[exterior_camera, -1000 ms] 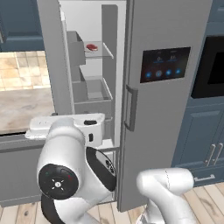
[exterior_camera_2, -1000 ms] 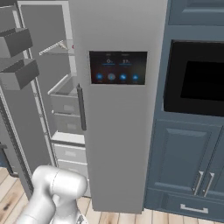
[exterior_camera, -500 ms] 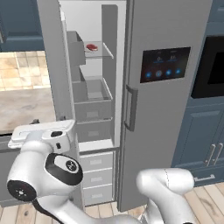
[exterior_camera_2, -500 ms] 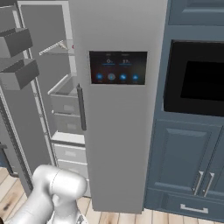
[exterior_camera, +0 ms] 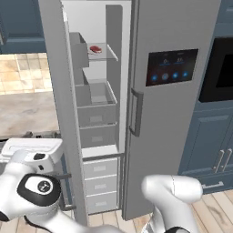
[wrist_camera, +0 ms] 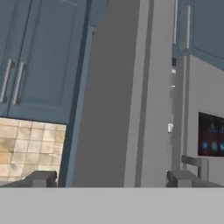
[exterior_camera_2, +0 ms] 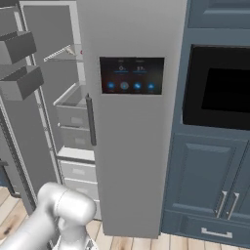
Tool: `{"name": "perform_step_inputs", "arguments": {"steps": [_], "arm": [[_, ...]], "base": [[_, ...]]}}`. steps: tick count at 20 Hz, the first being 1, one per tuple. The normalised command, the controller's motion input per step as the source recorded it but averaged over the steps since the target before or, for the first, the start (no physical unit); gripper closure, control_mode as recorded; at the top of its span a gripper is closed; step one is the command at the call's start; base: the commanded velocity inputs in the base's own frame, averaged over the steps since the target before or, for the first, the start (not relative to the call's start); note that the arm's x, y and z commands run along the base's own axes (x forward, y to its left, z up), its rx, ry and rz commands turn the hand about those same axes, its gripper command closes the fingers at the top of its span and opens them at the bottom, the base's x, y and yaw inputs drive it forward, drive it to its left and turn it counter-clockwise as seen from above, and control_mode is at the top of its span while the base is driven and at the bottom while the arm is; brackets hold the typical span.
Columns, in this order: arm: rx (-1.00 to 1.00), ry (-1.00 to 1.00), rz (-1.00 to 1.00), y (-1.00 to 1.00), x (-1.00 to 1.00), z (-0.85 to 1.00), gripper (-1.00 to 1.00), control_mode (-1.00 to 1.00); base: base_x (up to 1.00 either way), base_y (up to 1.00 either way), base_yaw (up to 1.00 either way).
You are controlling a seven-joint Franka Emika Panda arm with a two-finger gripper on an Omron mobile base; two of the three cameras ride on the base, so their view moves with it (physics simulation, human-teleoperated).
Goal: There's a fish in the fridge that needs to be moved to the freezer for freezing. Pick up the fish from the fridge, place it on any shelf in the freezer, and close the fridge and freezer doors when done.
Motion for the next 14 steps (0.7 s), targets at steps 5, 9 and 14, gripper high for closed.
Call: {"name": "perform_step_inputs", "arguments": {"steps": [5,9,14], "arm": [[0.0,0.02,-0.08,0.0,0.36,-0.05,-1.0,-1.0],[0.0,0.06,0.0,0.0,0.62,-0.16,-1.0,-1.0],[0.0,0.01,0.0,0.0,0.72,-0.34,-1.0,-1.0]], "base": [[0.0,0.0,0.0],[0.0,0.0,0.0],[0.0,0.0,0.0]]}}
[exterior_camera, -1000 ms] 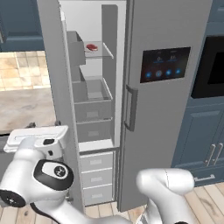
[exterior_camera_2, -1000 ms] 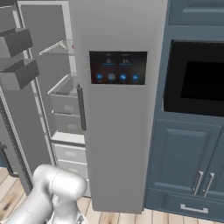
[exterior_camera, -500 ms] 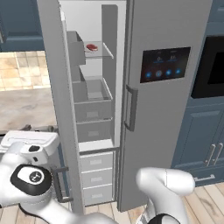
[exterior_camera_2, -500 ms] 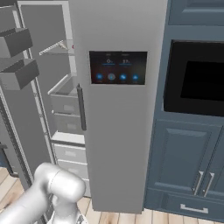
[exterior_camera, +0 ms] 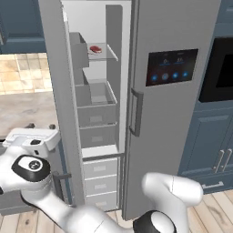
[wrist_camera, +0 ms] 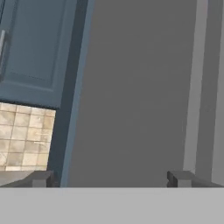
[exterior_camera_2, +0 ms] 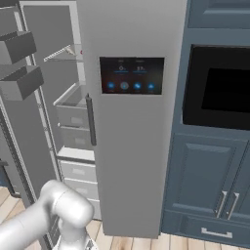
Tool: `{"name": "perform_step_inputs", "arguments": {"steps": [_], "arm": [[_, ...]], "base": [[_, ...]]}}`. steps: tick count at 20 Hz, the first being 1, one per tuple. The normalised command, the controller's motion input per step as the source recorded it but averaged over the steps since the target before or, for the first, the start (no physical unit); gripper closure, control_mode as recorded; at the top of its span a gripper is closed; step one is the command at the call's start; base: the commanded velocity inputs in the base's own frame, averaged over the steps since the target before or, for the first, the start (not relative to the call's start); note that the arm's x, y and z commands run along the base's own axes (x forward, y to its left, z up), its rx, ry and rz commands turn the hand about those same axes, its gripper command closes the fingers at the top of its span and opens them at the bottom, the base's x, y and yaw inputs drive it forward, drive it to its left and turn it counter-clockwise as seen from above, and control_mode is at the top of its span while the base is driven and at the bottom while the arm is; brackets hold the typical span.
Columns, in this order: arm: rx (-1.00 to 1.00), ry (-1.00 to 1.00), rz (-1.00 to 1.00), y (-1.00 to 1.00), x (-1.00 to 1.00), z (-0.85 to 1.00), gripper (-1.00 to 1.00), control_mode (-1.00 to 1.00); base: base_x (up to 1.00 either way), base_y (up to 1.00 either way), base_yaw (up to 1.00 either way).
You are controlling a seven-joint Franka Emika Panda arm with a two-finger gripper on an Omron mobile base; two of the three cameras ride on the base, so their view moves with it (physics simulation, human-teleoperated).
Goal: There's a fish in the fridge that needs to be moved to the freezer for freezing. Pick up the fish from the fridge, place it on any shelf in the freezer, and close the fridge and freezer doors when done.
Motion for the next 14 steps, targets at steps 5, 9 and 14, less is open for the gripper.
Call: {"name": "perform_step_inputs", "arguments": {"steps": [5,9,14], "arm": [[0.0,0.0,0.0,-0.02,0.73,-0.47,-1.0,-1.0],[0.0,0.0,0.0,-0.18,0.64,-0.28,-1.0,-1.0],[0.0,0.0,0.0,-0.45,0.29,-0.05,-1.0,-1.0]], "base": [[0.0,0.0,0.0],[0.0,0.0,0.0],[0.0,0.0,0.0]]}}
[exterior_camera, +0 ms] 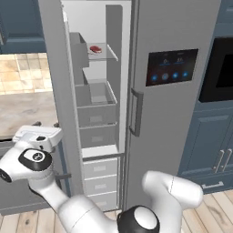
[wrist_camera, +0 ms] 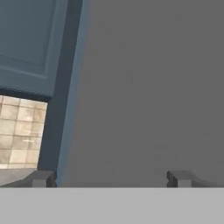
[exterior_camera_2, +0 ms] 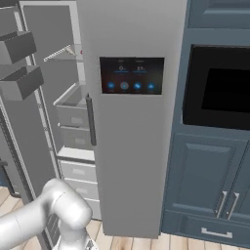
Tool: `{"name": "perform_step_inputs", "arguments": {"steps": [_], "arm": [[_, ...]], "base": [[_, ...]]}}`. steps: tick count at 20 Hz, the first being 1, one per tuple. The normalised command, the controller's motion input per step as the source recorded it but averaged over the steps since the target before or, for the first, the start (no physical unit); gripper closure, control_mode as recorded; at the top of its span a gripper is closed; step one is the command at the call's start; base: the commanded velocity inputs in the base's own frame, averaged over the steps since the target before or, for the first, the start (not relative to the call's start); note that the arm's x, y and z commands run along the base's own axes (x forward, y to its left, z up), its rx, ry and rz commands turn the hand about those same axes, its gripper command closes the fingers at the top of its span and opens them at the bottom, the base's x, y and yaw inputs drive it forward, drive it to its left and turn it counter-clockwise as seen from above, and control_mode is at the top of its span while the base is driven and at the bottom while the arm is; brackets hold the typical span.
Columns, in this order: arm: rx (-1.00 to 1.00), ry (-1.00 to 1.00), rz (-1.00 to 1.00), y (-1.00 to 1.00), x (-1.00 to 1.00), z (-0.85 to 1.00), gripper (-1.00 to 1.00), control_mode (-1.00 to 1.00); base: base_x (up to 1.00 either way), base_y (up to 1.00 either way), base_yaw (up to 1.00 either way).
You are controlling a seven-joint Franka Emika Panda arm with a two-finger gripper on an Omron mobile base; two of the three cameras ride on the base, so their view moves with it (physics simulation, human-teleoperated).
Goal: There's a fish in the fridge that needs to be moved to the freezer for freezing. Pick up the fish from the fridge, place it on any shelf in the freezer, and close the fridge and freezer doors when done.
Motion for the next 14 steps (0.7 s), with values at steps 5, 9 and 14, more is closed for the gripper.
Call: {"name": "perform_step_inputs", "arguments": {"steps": [5,9,14], "arm": [[0.03,0.0,0.0,-0.71,0.17,0.0,-1.0,-1.0],[0.06,0.0,0.0,-0.89,0.32,0.0,-1.0,-1.0],[0.1,0.0,0.0,-1.0,0.35,0.0,-1.0,-1.0]], "base": [[0.0,0.0,0.0],[0.0,0.0,0.0],[0.0,0.0,0.0]]}}
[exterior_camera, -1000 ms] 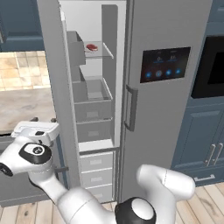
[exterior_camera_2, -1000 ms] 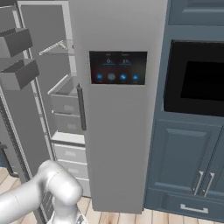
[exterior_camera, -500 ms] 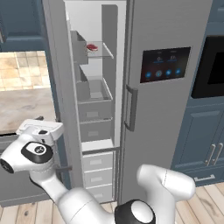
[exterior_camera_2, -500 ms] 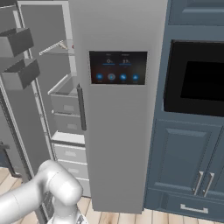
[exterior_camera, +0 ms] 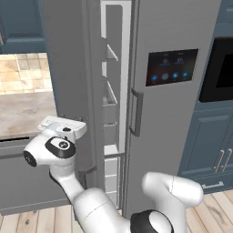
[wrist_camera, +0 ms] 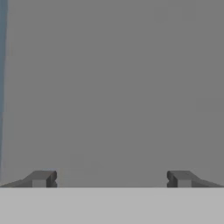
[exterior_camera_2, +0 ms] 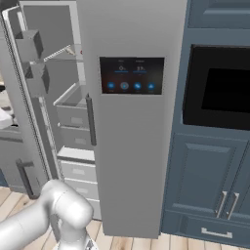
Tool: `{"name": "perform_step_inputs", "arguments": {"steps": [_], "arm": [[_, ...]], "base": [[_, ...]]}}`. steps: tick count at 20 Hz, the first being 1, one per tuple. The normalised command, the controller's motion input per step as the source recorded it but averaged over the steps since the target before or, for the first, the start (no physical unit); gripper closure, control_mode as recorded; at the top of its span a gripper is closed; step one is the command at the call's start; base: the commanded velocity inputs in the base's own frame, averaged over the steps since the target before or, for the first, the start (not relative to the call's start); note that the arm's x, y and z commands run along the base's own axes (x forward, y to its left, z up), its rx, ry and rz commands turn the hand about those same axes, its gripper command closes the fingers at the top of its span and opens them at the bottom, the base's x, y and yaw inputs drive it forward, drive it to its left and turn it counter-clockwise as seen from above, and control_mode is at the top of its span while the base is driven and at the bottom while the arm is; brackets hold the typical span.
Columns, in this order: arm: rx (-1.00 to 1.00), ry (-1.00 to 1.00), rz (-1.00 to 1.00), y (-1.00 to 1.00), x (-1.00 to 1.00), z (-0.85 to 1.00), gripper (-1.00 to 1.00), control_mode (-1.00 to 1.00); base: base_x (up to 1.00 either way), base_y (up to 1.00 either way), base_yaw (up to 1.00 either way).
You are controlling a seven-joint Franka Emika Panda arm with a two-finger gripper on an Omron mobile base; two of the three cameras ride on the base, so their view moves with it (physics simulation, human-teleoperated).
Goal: There's a fish in the fridge that needs to be moved to the freezer for freezing. Pick up the fish from the fridge, place it on any shelf in the freezer, and close the fridge and freezer doors when done.
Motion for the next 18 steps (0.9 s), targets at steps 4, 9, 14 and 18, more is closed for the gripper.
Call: {"name": "perform_step_inputs", "arguments": {"steps": [4,9,14,18], "arm": [[0.1,0.0,0.0,-1.0,0.45,0.0,-1.0,-1.0],[0.09,-0.04,0.0,-0.85,0.09,0.04,-1.0,-1.0],[0.01,0.0,-0.01,-0.37,0.01,0.05,-1.0,-1.0],[0.02,0.0,0.0,-0.5,0.0,0.09,-1.0,-1.0]], "base": [[0.0,0.0,0.0],[0.0,0.0,0.0],[0.0,0.0,0.0],[0.0,0.0,0.0]]}}
